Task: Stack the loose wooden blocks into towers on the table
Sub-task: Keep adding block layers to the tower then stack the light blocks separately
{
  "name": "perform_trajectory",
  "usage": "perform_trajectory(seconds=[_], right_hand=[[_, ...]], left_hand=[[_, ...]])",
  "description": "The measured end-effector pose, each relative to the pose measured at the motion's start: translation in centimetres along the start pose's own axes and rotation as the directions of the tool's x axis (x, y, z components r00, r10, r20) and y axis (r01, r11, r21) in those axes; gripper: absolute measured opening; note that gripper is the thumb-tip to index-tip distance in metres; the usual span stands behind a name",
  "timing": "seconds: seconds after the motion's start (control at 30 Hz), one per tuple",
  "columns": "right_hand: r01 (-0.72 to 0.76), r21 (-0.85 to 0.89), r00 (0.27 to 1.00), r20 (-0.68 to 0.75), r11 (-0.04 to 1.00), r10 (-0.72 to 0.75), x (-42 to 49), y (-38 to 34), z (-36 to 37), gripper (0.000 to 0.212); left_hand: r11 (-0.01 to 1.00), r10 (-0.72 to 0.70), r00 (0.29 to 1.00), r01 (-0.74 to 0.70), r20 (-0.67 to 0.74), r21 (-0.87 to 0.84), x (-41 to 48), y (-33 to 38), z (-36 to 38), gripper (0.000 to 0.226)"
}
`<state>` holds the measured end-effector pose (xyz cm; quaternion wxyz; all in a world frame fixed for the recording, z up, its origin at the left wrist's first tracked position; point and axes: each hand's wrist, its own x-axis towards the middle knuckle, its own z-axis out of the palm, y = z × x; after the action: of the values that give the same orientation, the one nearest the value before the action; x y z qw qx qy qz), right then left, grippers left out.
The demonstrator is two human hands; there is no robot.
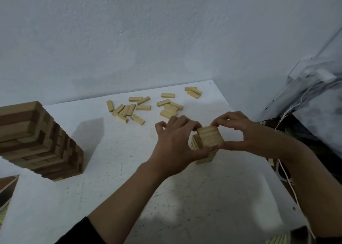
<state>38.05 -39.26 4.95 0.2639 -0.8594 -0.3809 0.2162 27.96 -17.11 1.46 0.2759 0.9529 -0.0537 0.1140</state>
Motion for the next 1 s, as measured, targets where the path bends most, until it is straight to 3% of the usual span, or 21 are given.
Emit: perform_trajectory(seconds=[0.33,0.8,1.0], right_hand=[[-0.005,0.049,0.999,0.034,0.999,0.004,0.6,1.4,1.0,0.051],[-0.004,0.096,1.0,0.026,0.995,0.001,0.9,1.8,1.3,0.052],[-0.002,0.112,1.0,0.004,0.994,0.002,0.8,1.9,1.5,0.056]], left_hand=[[0.994,-0.105,0.994,0.105,0.025,-0.029,-0.4,0.2,0.9,0.064],[0.991,-0.108,0.994,0.107,-0.011,-0.075,-0.7,-0.3,1.2,0.072],[0.99,-0.113,0.994,0.112,-0.008,-0.089,-0.7,-0.7,1.2,0.059]])
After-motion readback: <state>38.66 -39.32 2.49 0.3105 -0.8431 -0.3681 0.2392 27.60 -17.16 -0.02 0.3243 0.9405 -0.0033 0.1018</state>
